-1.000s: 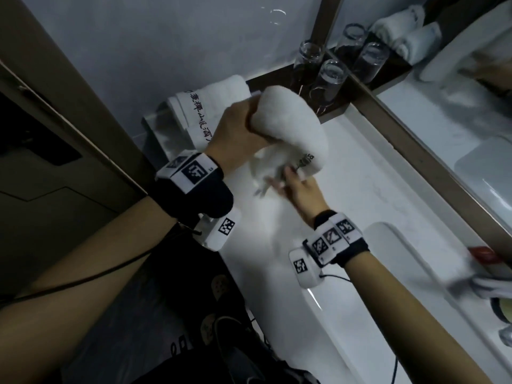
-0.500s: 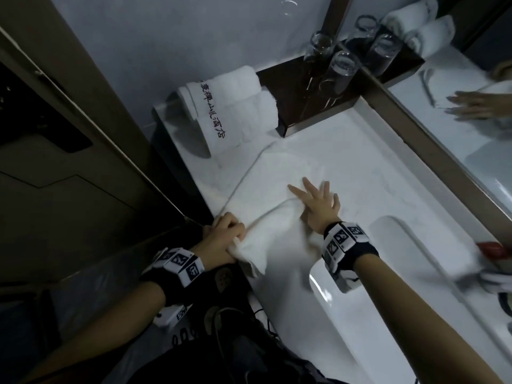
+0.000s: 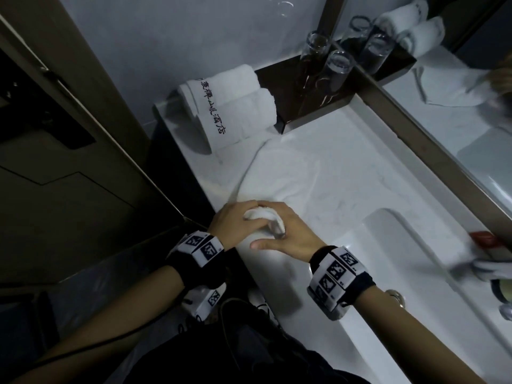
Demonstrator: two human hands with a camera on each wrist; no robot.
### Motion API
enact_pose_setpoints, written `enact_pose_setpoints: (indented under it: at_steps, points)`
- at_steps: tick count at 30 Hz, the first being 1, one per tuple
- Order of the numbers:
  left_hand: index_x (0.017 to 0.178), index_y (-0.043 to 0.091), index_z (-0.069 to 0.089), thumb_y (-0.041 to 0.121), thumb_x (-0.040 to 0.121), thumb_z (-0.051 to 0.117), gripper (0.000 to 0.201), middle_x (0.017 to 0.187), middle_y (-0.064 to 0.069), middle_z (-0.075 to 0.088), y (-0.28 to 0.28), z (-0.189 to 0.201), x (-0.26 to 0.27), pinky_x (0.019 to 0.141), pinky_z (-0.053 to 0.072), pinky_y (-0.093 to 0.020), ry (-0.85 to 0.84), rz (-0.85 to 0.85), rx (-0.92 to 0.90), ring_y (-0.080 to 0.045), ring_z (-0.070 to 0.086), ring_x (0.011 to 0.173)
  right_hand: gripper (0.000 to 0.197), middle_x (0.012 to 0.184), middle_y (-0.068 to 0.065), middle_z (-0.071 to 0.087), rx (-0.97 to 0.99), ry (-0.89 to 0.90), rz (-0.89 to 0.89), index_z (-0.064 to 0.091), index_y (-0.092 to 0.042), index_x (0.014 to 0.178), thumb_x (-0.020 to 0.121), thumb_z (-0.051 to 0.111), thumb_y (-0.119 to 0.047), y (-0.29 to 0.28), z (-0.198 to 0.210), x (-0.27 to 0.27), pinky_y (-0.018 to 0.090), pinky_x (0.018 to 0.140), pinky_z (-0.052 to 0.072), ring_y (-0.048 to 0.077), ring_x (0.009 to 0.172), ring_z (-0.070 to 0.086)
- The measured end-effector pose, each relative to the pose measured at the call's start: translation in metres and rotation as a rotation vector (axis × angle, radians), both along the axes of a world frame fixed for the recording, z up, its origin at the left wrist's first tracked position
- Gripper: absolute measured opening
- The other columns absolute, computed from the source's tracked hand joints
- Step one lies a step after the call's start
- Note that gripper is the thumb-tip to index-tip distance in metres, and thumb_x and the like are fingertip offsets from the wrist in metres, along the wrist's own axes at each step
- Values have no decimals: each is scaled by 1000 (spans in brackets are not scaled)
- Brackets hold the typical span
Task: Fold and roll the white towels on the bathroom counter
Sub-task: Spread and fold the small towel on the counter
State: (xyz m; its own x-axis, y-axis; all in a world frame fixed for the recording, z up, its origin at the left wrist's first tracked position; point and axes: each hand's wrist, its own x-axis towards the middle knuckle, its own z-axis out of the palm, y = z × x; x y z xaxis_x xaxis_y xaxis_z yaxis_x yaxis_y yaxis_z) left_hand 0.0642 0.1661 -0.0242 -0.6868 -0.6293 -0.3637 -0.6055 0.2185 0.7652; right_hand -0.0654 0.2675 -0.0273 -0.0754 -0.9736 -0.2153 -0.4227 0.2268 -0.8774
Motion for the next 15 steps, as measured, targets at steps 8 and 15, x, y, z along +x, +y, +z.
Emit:
enact_pose_setpoints:
  at_steps: [8,15]
  points:
    - [102,12,60,13,80,65,23,86,3,49,-7,-4,21,73,37,-25,-35,-457,-115,-8,45,82,47,124,2,64,198,462,87,59,-26,125,86,52,0,25,8,-24,27,94,43,19,113,58]
    - [92,7,62,12,82,59,12,94,-9,55,-1,-22,54,79,46,-41,-172,-713,-205,-22,56,90,33,110,0,71,334,424,236,67,-25,113,84,63,-10,53,4,-11,33,92,47,18,106,62]
